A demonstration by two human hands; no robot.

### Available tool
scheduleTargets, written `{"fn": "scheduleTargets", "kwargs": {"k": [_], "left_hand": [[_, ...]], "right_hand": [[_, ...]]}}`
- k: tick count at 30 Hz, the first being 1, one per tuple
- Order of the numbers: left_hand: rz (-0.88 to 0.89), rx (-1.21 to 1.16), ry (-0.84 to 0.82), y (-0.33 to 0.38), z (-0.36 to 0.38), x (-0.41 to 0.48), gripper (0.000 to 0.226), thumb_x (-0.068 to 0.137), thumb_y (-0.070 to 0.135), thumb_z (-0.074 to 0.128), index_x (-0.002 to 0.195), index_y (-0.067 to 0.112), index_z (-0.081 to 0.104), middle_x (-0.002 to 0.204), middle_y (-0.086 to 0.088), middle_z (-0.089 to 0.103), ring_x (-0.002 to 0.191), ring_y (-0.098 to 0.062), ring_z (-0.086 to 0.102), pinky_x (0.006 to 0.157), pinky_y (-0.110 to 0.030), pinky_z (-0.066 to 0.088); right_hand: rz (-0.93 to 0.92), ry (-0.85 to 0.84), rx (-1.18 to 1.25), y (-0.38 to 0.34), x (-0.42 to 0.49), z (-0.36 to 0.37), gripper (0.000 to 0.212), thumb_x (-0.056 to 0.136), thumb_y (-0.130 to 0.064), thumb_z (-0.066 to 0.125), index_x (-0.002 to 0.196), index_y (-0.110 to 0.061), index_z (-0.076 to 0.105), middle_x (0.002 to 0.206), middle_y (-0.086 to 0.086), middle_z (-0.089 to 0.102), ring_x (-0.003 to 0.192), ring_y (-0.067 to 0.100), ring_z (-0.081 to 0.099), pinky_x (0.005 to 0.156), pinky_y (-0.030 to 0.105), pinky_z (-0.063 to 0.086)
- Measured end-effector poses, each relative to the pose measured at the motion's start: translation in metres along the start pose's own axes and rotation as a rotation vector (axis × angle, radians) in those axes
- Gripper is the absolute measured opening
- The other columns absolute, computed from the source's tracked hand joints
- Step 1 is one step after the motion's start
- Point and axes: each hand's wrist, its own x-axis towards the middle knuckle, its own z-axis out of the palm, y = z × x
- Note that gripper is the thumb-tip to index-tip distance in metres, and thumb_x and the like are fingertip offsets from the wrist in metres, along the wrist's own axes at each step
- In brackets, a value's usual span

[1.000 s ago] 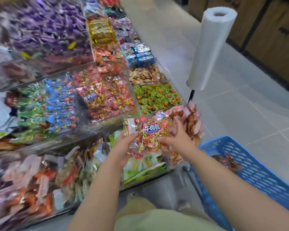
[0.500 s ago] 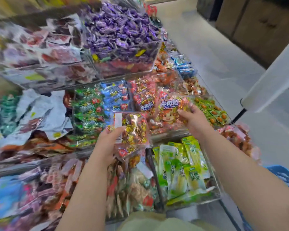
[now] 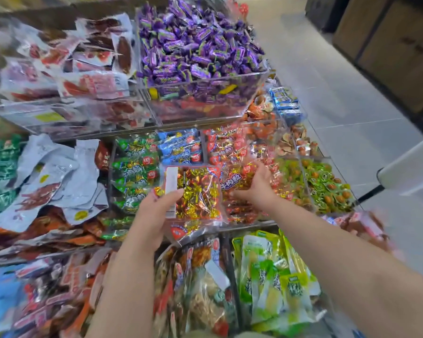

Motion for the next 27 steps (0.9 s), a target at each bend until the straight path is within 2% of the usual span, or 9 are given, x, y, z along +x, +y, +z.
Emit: {"fn": "scheduleTargets", "kwargs": {"k": [3,6,10,14,17,19,21,25,27], "left_hand": [[0.004,-0.029,0.000,0.003,0.006,0.005,0.059,0.058,0.034,0.076,0.112,0.017,0.059,0.088,-0.005,0.074,0.077,-0.025,0.072,0.061,-0.037,0.055],[-0.006,-0.009,0.013,0.004,0.010,0.009,0.064,0.056,0.037,0.077,0.114,0.016,0.060,0.095,-0.008,0.072,0.083,-0.027,0.070,0.064,-0.038,0.055],[-0.050,0.045,0.001,0.008,0.019,0.019,0.062,0.054,0.038,0.080,0.110,0.019,0.060,0.096,-0.009,0.071,0.084,-0.027,0.068,0.066,-0.038,0.054],[-0.056,0.210,-0.077,0.014,0.032,0.027,0.096,0.033,0.057,0.089,0.115,0.017,0.061,0.085,0.003,0.073,0.081,-0.022,0.067,0.076,-0.044,0.054],[-0.075,0.314,-0.084,0.018,0.043,0.031,0.135,0.029,0.066,0.087,0.143,0.012,0.037,0.135,-0.005,0.054,0.121,-0.028,0.053,0.103,-0.058,0.040],[-0.082,0.367,-0.112,0.018,0.050,0.034,0.141,0.028,0.069,0.085,0.146,0.013,0.032,0.147,-0.009,0.042,0.131,-0.028,0.044,0.108,-0.055,0.035],[-0.096,0.375,-0.138,0.017,0.058,0.034,0.138,0.034,0.065,0.086,0.148,0.015,0.029,0.151,-0.008,0.037,0.134,-0.028,0.039,0.110,-0.051,0.033],[-0.078,0.352,-0.146,0.011,0.068,0.032,0.145,0.036,0.060,0.083,0.154,0.021,0.008,0.160,-0.003,0.016,0.143,-0.027,0.024,0.110,-0.049,0.028],[-0.081,0.366,-0.161,0.008,0.070,0.031,0.128,0.042,0.054,0.086,0.150,0.021,0.026,0.153,0.004,0.032,0.137,-0.013,0.037,0.105,-0.039,0.038]], "right_hand": [[0.047,0.086,0.044,0.001,-0.004,0.008,0.124,0.060,-0.035,0.087,0.146,-0.034,-0.004,0.152,-0.001,0.002,0.141,0.023,0.010,0.115,0.043,0.017],[-0.007,0.021,0.163,0.004,-0.004,0.014,0.126,0.063,-0.027,0.087,0.145,-0.039,-0.008,0.154,-0.002,0.015,0.141,0.023,0.021,0.114,0.044,0.025],[-0.030,-0.028,0.119,0.004,0.001,0.012,0.129,0.062,-0.027,0.087,0.144,-0.042,-0.011,0.155,-0.005,0.010,0.141,0.023,0.019,0.113,0.045,0.026],[0.042,-0.095,0.178,0.009,0.001,-0.004,0.136,0.057,-0.032,0.087,0.145,-0.037,-0.015,0.157,-0.007,-0.003,0.145,0.021,0.005,0.116,0.049,0.016],[-0.005,0.115,0.216,0.013,-0.011,-0.021,0.106,0.075,-0.035,0.076,0.148,-0.036,-0.001,0.154,-0.011,-0.004,0.144,0.021,0.008,0.116,0.046,0.013],[-0.094,0.361,0.256,0.010,-0.023,-0.032,0.072,0.084,-0.027,0.067,0.142,-0.033,0.025,0.142,-0.015,0.011,0.134,0.024,0.028,0.114,0.044,0.025],[-0.152,0.435,0.287,0.002,-0.037,-0.041,0.040,0.088,-0.020,0.061,0.123,-0.032,0.046,0.126,-0.013,0.026,0.118,0.020,0.044,0.104,0.044,0.041],[-0.189,0.268,0.482,-0.004,-0.064,-0.055,0.015,0.089,-0.024,0.061,0.095,-0.038,0.061,0.094,-0.019,0.060,0.090,0.005,0.060,0.077,0.022,0.053],[-0.117,-0.021,0.549,-0.004,-0.068,-0.058,0.025,0.082,-0.034,0.068,0.106,-0.036,0.061,0.095,-0.022,0.066,0.088,0.002,0.065,0.068,0.014,0.052]]}}
